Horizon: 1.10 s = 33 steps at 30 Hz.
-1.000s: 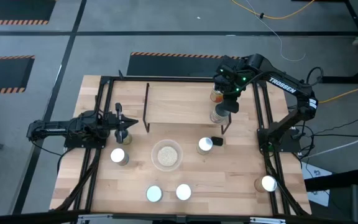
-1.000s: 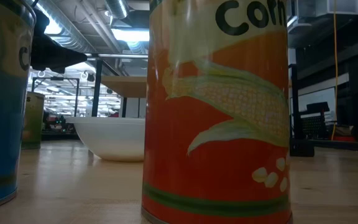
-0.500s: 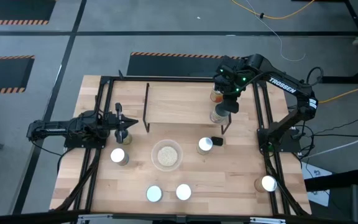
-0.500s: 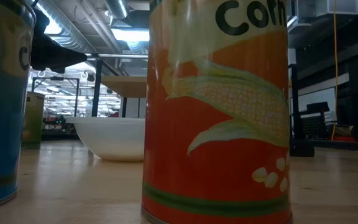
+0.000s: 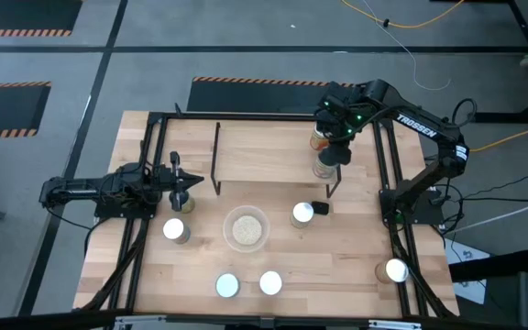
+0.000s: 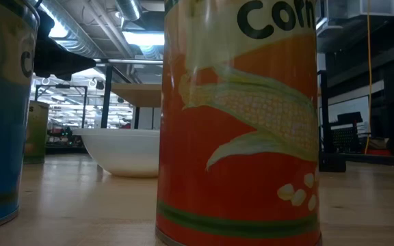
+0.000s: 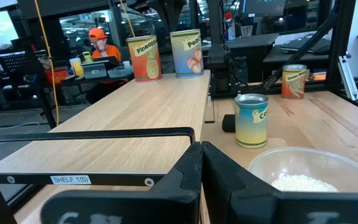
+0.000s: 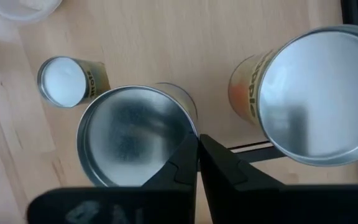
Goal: Pick and place cans onto a shelf
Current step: Put the canned peaches on the shelf, then put the canned carrots on the shelf
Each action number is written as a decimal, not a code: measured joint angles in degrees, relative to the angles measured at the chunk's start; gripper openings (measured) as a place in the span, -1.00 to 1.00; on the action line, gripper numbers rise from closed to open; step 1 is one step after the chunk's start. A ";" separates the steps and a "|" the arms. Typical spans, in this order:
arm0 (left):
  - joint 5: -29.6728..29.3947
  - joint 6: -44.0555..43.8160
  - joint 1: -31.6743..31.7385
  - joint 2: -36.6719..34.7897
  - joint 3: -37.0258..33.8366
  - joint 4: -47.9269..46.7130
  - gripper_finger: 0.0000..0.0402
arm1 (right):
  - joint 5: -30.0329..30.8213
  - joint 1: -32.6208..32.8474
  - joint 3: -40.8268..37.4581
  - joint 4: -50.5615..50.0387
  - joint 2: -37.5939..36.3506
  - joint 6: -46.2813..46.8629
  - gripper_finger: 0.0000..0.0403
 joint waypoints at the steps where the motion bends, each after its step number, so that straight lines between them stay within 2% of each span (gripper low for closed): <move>1: 0.00 0.00 0.00 0.00 0.00 0.00 -1.00 | 0.01 -0.01 -0.01 0.25 0.00 0.04 -0.89; 10: 0.00 0.02 -0.01 0.01 -0.01 0.00 -1.00 | -0.05 -0.01 -0.01 0.71 0.02 0.06 -0.86; 20: 0.00 0.02 0.00 0.02 0.00 0.00 -1.00 | -0.08 0.00 -0.01 0.71 0.02 1.27 -0.63; 28: 0.00 0.02 -0.02 0.02 0.00 0.00 -1.00 | -0.15 0.00 0.26 0.35 -0.13 0.98 -0.64; 33: 0.00 0.02 0.00 0.00 0.00 0.00 -1.00 | -0.15 0.00 3.46 0.40 -2.67 0.93 -0.64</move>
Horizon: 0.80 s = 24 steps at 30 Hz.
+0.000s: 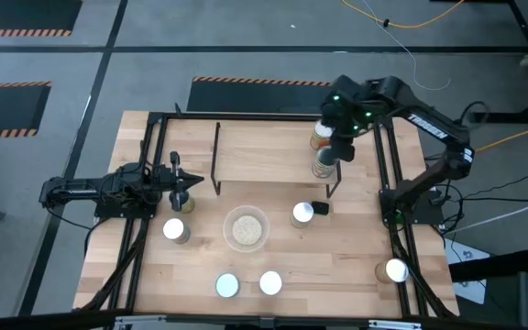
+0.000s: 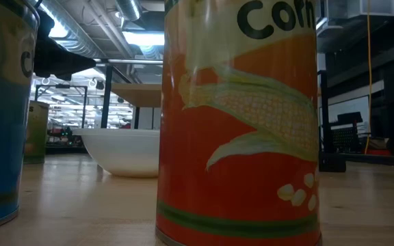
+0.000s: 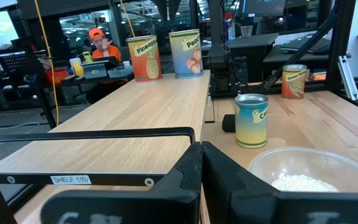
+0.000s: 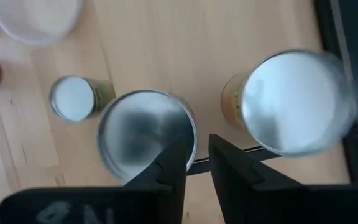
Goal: Pick and place cans onto a shelf
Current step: Put the canned carrots on the shelf
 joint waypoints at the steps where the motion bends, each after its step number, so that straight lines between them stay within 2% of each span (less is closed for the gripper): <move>1: 0.00 0.00 0.00 0.01 0.00 0.00 -1.00 | -0.01 -0.01 0.81 -0.02 -0.62 0.11 -0.64; 6: 0.00 -0.06 -0.01 0.01 0.00 0.00 -1.00 | -0.80 0.79 2.74 0.16 -5.16 4.85 -0.64; 10: 0.00 -0.07 -0.01 0.01 -0.01 0.00 -1.00 | -0.95 4.57 1.48 0.25 -8.88 11.27 -0.64; 15: 0.00 -0.07 0.00 0.02 0.00 0.00 -1.00 | -0.90 13.26 -2.34 1.20 -12.19 20.44 -0.64; 24: 0.00 -0.07 -0.01 0.02 0.00 0.00 -1.00 | -0.49 32.28 -14.51 4.87 -13.50 37.38 -0.64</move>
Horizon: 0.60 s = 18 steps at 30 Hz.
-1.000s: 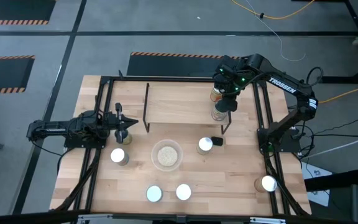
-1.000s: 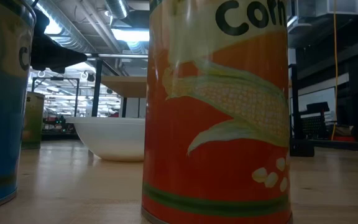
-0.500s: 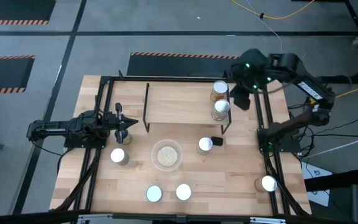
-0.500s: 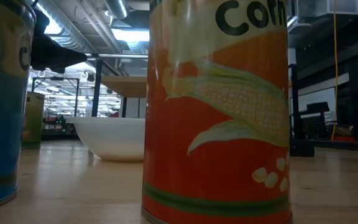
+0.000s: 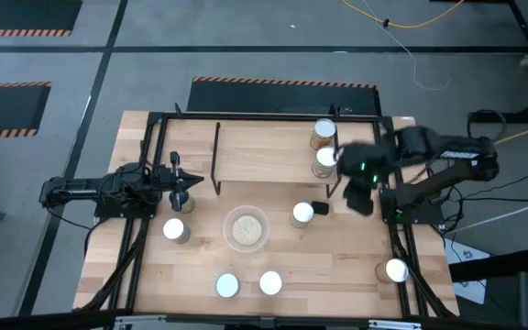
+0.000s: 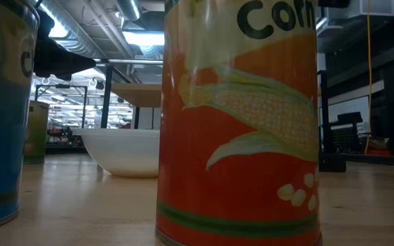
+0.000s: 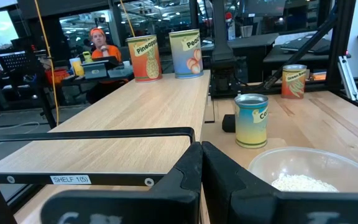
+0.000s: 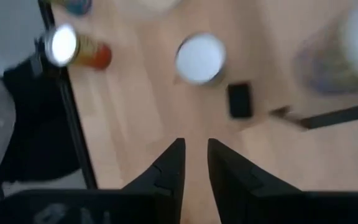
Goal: Pick and place cans onto a shelf
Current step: Put the canned carrots on the shelf
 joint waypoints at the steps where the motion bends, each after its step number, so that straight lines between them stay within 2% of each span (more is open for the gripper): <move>1: 0.00 0.02 0.01 0.00 0.00 0.00 -1.00 | -0.03 1.84 -1.66 1.65 0.00 0.88 -0.64; 8: 0.00 0.00 0.01 -0.01 -0.02 0.00 -1.00 | 0.02 10.62 -13.28 20.51 0.02 1.98 -0.64; 12: 0.00 0.02 0.00 -0.01 -0.01 0.01 -1.00 | 1.09 12.17 -18.89 31.51 0.02 1.93 -0.64; 18: 0.00 0.02 -0.01 0.00 -0.02 0.00 -1.00 | 4.62 12.42 -25.12 39.69 0.02 -1.21 -0.64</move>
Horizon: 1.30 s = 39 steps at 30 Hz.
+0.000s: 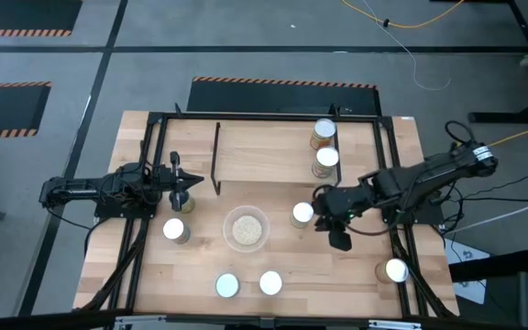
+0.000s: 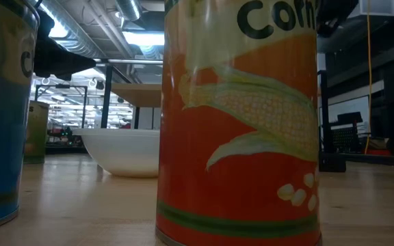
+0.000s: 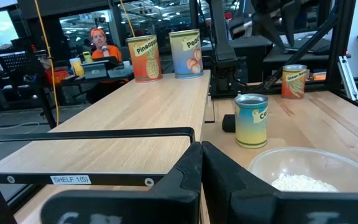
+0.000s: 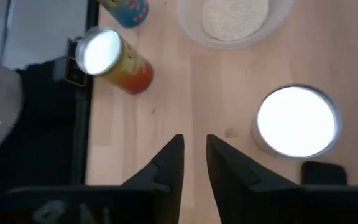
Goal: Pick and place cans onto a shelf
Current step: Put the canned carrots on the shelf
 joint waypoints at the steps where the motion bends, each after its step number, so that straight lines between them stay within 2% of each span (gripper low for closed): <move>1: 0.00 0.00 0.01 -0.02 0.00 0.00 -1.00 | 0.10 -0.02 -0.83 1.22 0.00 -1.11 -0.64; 13: 0.00 0.00 0.02 -0.01 0.02 0.00 -1.00 | 0.13 -0.02 -7.81 9.01 0.00 -3.24 -0.64; 17: 0.00 0.00 0.02 -0.02 0.00 0.00 -1.00 | 3.61 -0.02 -8.53 9.75 0.02 -3.54 -0.64; 27: 0.00 -0.01 0.01 -0.02 0.02 0.00 -1.00 | 4.61 -0.04 -8.93 13.23 0.13 -13.56 -0.64; 39: 0.00 0.00 0.01 0.00 0.02 0.00 -1.00 | 4.61 -0.02 -8.93 13.65 7.04 -16.11 -0.64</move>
